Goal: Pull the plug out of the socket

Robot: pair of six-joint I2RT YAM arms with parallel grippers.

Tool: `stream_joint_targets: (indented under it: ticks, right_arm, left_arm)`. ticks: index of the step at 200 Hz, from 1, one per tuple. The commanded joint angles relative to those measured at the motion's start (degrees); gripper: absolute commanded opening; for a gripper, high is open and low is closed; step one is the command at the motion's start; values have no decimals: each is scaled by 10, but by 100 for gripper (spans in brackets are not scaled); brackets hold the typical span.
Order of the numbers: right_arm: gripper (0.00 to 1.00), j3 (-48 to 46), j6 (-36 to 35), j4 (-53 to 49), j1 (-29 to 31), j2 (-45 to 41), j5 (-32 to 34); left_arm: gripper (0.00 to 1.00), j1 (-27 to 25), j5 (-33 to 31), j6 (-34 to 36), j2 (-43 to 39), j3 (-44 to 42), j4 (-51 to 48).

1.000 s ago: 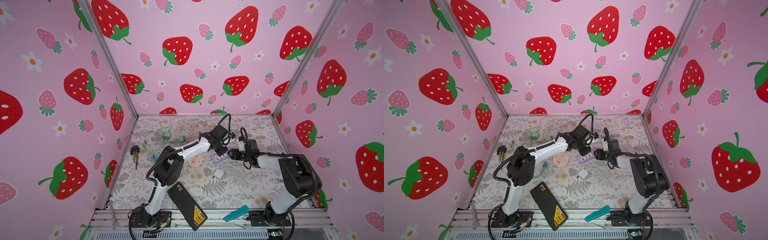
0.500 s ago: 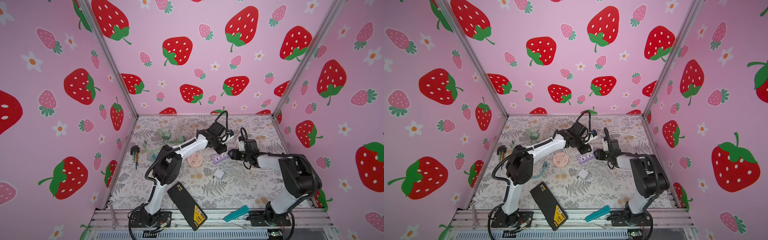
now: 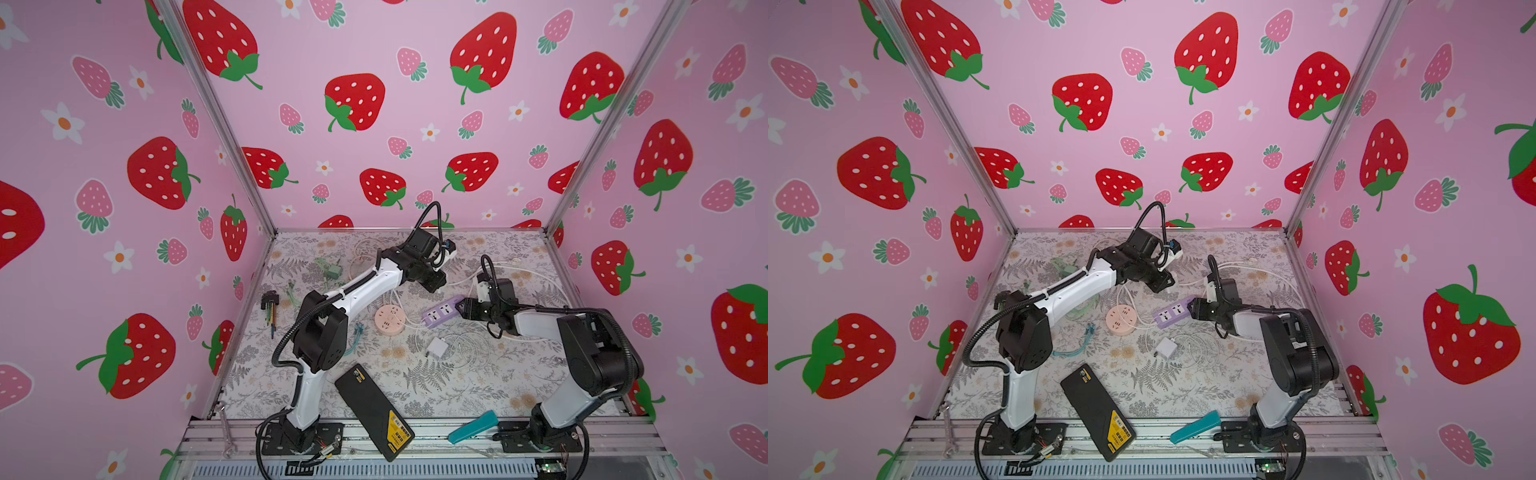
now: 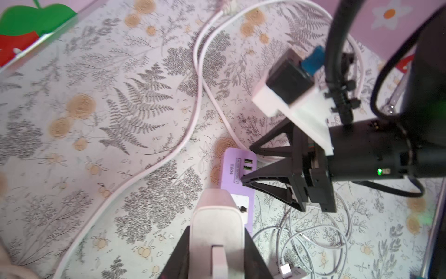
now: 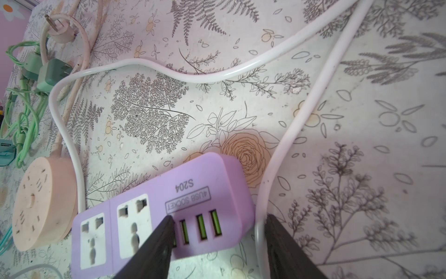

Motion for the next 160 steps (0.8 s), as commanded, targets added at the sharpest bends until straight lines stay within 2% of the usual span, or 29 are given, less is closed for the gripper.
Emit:
stream_joint_targets:
  ticks: [1, 38, 85, 122, 160]
  right_arm:
    - [61, -26, -6, -113, 4, 41, 64]
    - [61, -27, -6, -113, 4, 41, 64]
    - [61, -25, -7, -112, 5, 44, 64]
    - [61, -24, -8, -112, 5, 46, 64]
    - [61, -24, -9, -113, 5, 46, 63]
  left_arm:
    - [7, 20, -5, -22, 7, 53, -20]
    - [8, 55, 39, -59, 46, 91, -5]
    - [11, 94, 173, -130, 129, 155, 20]
    - [12, 104, 241, -189, 184, 173, 70]
    - [12, 109, 281, -244, 229, 177, 121]
